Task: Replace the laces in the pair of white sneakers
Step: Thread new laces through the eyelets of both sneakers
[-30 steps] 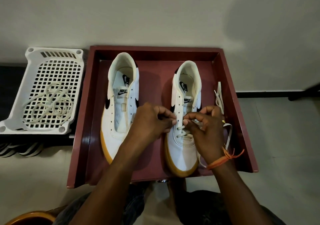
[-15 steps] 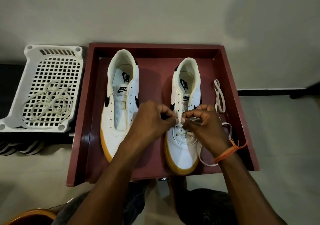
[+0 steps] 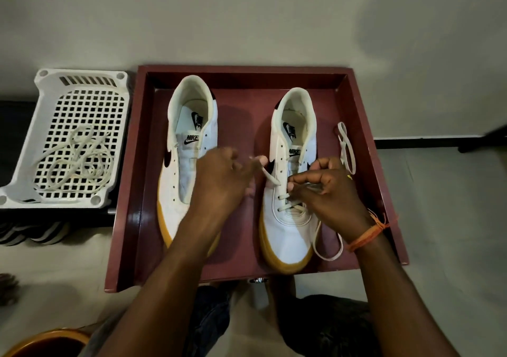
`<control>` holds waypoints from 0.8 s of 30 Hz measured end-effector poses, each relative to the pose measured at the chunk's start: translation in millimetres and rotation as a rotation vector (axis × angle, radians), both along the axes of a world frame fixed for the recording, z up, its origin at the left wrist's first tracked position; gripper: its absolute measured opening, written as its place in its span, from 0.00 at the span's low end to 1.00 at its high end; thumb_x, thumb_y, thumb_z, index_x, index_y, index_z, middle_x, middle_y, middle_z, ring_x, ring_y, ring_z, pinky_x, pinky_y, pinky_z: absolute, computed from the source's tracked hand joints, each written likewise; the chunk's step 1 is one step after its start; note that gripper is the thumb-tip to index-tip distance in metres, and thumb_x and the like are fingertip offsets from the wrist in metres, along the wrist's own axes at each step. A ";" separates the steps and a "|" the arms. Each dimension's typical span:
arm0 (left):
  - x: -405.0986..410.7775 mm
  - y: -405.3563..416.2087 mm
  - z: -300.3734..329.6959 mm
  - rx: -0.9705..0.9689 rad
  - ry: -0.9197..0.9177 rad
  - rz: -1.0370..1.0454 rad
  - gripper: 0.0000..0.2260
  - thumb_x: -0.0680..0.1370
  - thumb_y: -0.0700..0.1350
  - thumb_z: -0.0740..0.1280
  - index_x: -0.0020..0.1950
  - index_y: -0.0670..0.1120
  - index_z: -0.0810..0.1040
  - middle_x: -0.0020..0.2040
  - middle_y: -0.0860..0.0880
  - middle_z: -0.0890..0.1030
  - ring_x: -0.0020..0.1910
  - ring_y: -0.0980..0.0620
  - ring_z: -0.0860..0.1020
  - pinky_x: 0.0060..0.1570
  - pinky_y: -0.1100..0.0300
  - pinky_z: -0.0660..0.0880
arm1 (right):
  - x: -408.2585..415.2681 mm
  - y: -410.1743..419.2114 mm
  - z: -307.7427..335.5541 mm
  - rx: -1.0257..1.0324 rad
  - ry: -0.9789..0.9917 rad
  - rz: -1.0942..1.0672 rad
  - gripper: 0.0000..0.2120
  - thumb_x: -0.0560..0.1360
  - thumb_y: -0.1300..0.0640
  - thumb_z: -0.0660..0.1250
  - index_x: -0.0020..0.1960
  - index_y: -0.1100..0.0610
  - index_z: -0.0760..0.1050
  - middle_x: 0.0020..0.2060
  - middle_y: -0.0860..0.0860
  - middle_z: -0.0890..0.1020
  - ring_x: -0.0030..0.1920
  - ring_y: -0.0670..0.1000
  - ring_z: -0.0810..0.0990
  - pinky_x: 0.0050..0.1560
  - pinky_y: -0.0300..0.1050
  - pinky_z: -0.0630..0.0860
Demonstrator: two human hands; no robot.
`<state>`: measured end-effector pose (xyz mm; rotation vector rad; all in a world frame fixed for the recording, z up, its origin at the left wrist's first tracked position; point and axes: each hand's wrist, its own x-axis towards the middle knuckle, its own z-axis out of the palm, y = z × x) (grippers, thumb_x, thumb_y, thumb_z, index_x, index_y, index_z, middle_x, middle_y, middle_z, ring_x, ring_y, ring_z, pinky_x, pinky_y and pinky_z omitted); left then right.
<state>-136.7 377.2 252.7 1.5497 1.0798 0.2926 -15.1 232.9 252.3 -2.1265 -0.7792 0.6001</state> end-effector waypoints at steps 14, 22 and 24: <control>8.9 -21.6 -4.7 -0.135 -0.093 -0.119 0.08 0.73 0.43 0.75 0.42 0.40 0.80 0.34 0.43 0.83 0.32 0.48 0.83 0.33 0.55 0.81 | -1.2 1.6 -8.2 0.010 -0.021 -0.004 0.06 0.73 0.61 0.72 0.48 0.52 0.85 0.43 0.45 0.69 0.45 0.33 0.71 0.45 0.23 0.67; 4.8 1.6 1.8 0.029 -0.255 0.183 0.11 0.77 0.45 0.71 0.41 0.39 0.78 0.31 0.44 0.82 0.28 0.48 0.81 0.30 0.56 0.80 | -1.1 1.6 -3.5 0.027 0.058 0.012 0.06 0.74 0.64 0.71 0.47 0.55 0.85 0.46 0.49 0.70 0.43 0.32 0.73 0.45 0.27 0.73; 4.2 -0.5 1.2 -0.074 -0.098 0.073 0.18 0.75 0.52 0.73 0.41 0.36 0.77 0.31 0.44 0.82 0.29 0.46 0.82 0.34 0.48 0.83 | 0.0 0.0 1.0 0.081 0.119 0.007 0.09 0.76 0.67 0.68 0.53 0.60 0.83 0.49 0.54 0.69 0.40 0.30 0.75 0.39 0.24 0.72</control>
